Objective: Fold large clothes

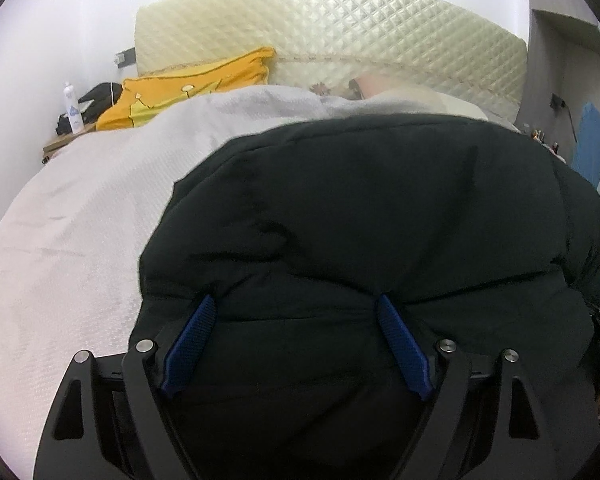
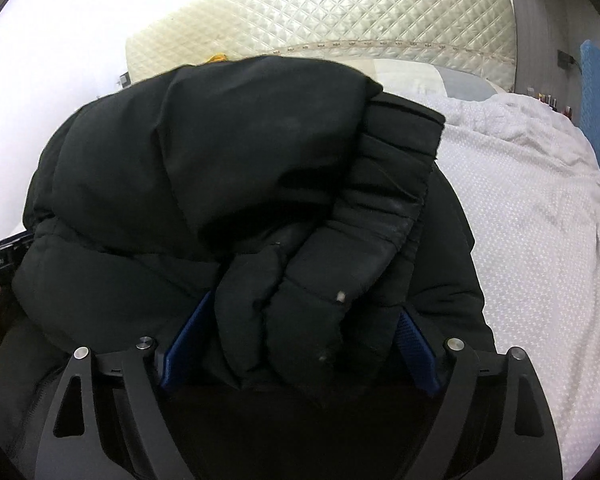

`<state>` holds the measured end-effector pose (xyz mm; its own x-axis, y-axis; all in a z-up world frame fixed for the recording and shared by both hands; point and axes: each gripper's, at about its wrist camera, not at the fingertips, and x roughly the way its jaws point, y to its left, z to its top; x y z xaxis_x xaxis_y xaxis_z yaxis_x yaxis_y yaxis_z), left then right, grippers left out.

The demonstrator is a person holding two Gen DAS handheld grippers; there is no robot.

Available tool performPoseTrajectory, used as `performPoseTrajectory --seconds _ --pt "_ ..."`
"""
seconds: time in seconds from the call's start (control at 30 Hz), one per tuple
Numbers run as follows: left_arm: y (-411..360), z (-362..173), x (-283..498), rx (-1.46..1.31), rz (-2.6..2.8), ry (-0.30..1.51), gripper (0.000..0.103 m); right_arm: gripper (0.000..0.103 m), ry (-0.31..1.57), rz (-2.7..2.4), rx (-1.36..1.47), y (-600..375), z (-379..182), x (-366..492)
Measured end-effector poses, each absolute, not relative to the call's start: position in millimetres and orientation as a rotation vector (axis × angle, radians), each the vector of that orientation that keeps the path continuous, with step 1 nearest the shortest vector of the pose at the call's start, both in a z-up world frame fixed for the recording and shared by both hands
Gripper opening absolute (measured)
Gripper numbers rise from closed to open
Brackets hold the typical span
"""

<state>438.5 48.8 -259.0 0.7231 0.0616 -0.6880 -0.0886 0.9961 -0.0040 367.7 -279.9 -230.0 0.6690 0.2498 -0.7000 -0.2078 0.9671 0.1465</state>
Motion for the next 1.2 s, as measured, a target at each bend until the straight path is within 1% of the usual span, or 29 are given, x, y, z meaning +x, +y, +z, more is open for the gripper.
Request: performPoseTrajectory --seconds 0.13,0.27,0.43,0.6,0.73,0.8,0.9,0.97,1.07,1.2 --pt "49.3 -243.0 429.9 -0.063 0.092 0.773 0.084 0.085 0.802 0.266 0.089 -287.0 -214.3 359.2" --pt "49.9 -204.8 408.6 -0.099 0.096 0.744 0.084 0.085 0.768 0.265 0.084 -287.5 -182.1 342.5" --pt "45.2 -141.6 374.9 -0.113 0.081 0.67 0.084 0.085 0.683 0.274 0.074 -284.3 -110.3 314.0" --pt "39.1 -67.0 331.8 -0.145 0.041 0.603 0.084 0.085 0.569 0.286 0.071 -273.4 -21.6 264.5" --pt "34.8 -5.2 279.3 -0.148 0.025 0.529 0.084 0.085 0.499 0.296 0.092 -263.2 40.5 235.9" --pt "33.4 20.7 251.5 -0.149 0.016 0.499 0.084 0.085 0.453 0.29 0.07 -254.9 74.1 206.0" --pt "26.9 50.5 210.9 -0.131 0.003 0.468 0.084 0.085 0.401 0.289 0.056 -255.2 107.8 177.4" --pt "25.2 67.6 181.4 -0.135 -0.006 0.457 0.084 0.085 0.362 0.288 0.039 -253.3 126.5 149.7" --pt "22.9 81.4 144.0 -0.137 -0.016 0.467 0.084 0.086 0.348 0.286 0.039 -252.0 139.5 115.1" --pt "18.3 83.9 99.5 -0.127 -0.03 0.484 0.084 0.086 0.369 0.289 0.045 -254.5 136.9 88.6"
